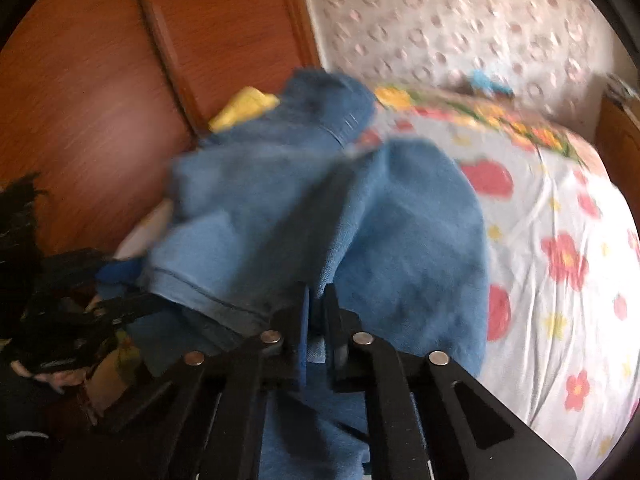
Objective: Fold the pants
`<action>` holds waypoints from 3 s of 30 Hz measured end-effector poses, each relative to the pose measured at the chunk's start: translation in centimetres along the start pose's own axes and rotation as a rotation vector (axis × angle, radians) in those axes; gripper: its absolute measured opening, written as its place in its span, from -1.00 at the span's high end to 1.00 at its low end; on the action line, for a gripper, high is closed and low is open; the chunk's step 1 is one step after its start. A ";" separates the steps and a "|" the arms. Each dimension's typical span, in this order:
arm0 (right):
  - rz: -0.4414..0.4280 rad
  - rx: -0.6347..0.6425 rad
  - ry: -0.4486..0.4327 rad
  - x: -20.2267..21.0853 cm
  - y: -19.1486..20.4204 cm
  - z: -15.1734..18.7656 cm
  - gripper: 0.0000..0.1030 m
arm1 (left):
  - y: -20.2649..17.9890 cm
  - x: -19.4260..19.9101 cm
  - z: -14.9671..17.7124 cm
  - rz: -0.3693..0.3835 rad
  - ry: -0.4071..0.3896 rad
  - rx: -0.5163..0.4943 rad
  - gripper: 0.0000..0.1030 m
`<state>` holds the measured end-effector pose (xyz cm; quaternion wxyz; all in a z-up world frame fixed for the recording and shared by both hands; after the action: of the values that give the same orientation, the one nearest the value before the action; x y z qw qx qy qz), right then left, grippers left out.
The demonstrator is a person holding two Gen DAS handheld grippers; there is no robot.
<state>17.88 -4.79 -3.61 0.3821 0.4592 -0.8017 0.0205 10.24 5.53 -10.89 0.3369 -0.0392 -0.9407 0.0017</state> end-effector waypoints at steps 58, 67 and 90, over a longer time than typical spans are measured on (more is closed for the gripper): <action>0.172 -0.057 0.056 2.7 -7.1 -0.1 -0.14 | 0.9 4.1 -0.2 -0.050 -0.039 0.049 0.24; 0.075 -0.129 0.091 -1.3 -8.9 1.3 -0.29 | 1.2 2.7 0.3 -0.069 -0.009 0.048 0.24; -0.061 0.006 -0.043 2.8 -0.7 -5.3 0.90 | 2.8 3.7 0.2 -0.096 -0.031 0.088 0.24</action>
<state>20.72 -5.18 1.66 0.3638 0.4850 -0.7953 0.0013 7.51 8.63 -8.80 0.3234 0.0210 -0.9456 0.0273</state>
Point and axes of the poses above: each gripper's, at about its wrist camera, not at the fingertips, and x roughly against the way its jaws point, y to its left, z to its underside, the point moved 6 cm from there along -x, roughly the way its jaws point, and after that the axes turned 10 degrees about -z, right-handed, at the moved point
